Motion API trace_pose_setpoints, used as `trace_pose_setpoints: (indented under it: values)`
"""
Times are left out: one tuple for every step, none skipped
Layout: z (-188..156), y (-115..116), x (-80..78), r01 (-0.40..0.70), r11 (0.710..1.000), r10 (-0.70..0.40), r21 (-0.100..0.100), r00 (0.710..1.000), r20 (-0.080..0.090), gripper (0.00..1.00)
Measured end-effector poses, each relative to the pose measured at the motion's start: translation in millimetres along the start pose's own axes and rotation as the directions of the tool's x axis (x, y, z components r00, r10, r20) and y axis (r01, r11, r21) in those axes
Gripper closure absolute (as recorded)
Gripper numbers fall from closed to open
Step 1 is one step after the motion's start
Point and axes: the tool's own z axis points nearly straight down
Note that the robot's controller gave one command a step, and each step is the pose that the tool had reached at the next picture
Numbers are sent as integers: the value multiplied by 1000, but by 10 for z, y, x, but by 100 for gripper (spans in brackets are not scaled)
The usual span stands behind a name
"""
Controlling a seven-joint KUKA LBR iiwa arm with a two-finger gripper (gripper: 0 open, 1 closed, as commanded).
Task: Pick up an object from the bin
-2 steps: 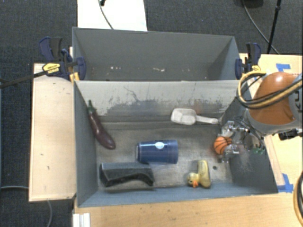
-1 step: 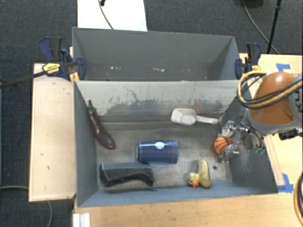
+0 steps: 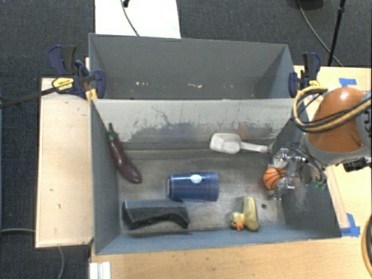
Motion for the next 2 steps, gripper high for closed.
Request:
trace_pose_setpoints:
  values:
    - [-138,1,0,0,1000,0,0,1000,0,100]
    - [-275,2,5,1,1000,-1,-1,1000,-3,100]
